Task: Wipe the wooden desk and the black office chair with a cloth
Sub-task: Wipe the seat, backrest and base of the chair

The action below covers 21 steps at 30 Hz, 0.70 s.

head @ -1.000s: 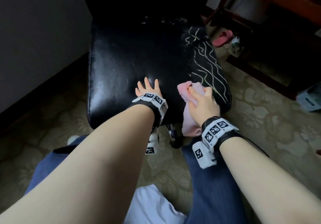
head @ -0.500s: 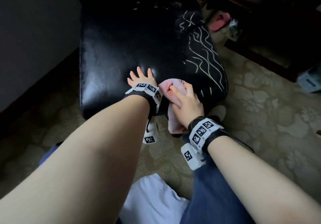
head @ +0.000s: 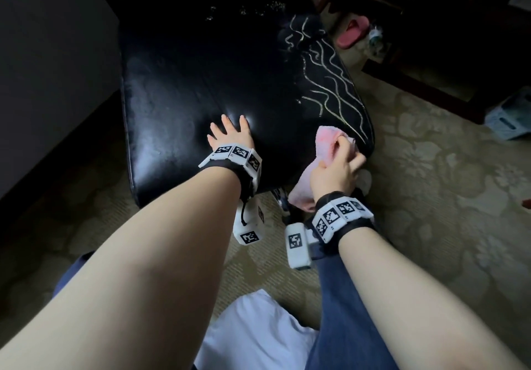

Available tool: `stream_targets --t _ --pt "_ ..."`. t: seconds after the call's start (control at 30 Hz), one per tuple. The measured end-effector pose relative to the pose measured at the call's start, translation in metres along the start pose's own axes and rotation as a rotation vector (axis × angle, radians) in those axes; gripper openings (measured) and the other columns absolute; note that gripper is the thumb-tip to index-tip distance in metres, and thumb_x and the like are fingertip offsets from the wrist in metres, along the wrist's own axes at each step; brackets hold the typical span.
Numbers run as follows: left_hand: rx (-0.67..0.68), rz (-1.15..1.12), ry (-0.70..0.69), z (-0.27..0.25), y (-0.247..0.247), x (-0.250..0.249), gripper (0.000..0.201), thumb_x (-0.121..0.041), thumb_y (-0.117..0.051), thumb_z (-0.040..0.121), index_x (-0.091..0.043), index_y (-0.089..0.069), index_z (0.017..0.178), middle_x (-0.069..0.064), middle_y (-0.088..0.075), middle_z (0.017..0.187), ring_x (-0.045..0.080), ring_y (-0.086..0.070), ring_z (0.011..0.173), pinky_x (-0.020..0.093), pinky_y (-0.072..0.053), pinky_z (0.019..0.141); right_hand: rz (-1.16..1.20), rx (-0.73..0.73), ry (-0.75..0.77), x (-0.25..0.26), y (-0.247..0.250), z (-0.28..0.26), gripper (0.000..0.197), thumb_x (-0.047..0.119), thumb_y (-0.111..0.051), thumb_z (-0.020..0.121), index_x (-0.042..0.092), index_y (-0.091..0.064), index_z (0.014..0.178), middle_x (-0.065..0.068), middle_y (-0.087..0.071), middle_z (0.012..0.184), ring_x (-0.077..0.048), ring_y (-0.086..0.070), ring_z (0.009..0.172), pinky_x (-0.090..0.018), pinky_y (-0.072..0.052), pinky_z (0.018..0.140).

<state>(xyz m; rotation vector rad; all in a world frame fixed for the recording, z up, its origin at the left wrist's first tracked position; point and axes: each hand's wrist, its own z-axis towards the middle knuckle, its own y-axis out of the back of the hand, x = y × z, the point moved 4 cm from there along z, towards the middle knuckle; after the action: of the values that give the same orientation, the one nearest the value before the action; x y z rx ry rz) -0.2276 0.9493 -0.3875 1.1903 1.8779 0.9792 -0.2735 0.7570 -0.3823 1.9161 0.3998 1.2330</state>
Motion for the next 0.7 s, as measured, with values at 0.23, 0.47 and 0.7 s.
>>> stream_targets --t 0.23,0.47,0.7 --pt "0.056 0.104 -0.042 -0.007 0.004 0.006 0.107 -0.032 -0.073 0.079 -0.018 0.005 0.151 0.019 0.007 0.157 0.043 0.001 0.143 0.051 -0.011 0.115 -0.212 0.164 0.316 0.013 -0.035 -0.051 0.058 0.012 -0.052 0.086 0.036 -0.038 0.137 -0.01 -0.016 0.147 -0.038 -0.04 0.111 -0.044 -0.039 0.093" --pt "0.046 0.103 -0.042 -0.006 0.005 0.014 0.115 -0.026 -0.079 0.072 -0.02 0.005 0.151 0.017 0.009 0.157 0.043 0.003 0.143 0.049 -0.008 0.116 -0.215 0.164 0.474 -0.008 -0.013 -0.027 0.055 0.007 -0.058 0.079 0.03 -0.05 0.129 -0.01 -0.029 0.14 -0.038 -0.044 0.111 -0.049 -0.039 0.095" --pt "0.02 0.079 -0.014 -0.004 0.007 0.012 0.096 -0.021 -0.066 0.087 -0.023 0.005 0.151 0.014 0.01 0.158 0.04 0.005 0.144 0.047 -0.006 0.117 -0.012 0.015 0.175 -0.015 -0.004 -0.012 0.054 0.003 -0.046 0.082 0.032 -0.044 0.128 -0.007 -0.025 0.138 -0.039 -0.046 0.109 -0.052 -0.043 0.091"
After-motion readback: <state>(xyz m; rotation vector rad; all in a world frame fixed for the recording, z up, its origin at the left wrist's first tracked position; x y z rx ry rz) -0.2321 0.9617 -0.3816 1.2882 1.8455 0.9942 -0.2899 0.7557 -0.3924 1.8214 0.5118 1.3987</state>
